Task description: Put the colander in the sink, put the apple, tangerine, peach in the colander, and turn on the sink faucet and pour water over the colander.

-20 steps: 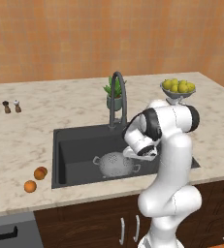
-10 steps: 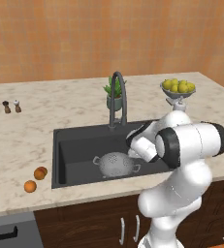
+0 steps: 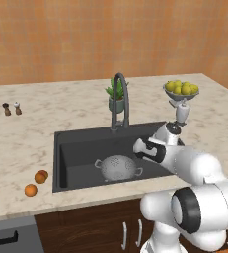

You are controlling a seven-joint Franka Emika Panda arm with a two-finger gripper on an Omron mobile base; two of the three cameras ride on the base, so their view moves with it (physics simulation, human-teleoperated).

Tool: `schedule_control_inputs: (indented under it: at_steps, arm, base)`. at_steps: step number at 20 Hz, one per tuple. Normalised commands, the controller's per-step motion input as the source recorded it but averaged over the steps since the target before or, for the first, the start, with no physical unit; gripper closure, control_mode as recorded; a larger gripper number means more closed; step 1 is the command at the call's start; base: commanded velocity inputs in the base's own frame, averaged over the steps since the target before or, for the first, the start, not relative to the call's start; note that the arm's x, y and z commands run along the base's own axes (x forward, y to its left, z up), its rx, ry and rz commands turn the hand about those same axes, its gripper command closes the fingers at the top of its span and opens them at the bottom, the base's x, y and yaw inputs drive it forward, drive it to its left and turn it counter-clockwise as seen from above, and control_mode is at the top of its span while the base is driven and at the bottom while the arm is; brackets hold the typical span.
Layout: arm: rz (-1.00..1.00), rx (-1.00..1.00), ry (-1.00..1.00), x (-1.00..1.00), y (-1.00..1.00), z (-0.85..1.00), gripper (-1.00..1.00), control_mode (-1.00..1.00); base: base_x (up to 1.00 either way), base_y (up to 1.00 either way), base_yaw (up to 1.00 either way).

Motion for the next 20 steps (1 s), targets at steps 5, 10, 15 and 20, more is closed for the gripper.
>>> schedule_control_inputs:
  at_steps: [5,10,15,20]
  arm:
    - [-0.05,-0.03,0.01,-0.30,-0.03,0.86,-1.00,-1.00]
    - [-0.03,-0.03,0.00,-0.87,0.00,0.50,-1.00,-1.00]
    - [0.00,0.00,0.00,-0.93,0.17,0.58,-1.00,-1.00]
    - [0.01,0.00,0.00,-0.74,0.67,0.52,-1.00,-1.00]
  base:
    - [0.00,0.00,0.00]
    - [0.00,0.00,0.00]
    - [0.00,0.00,0.00]
    - [0.00,0.00,0.00]
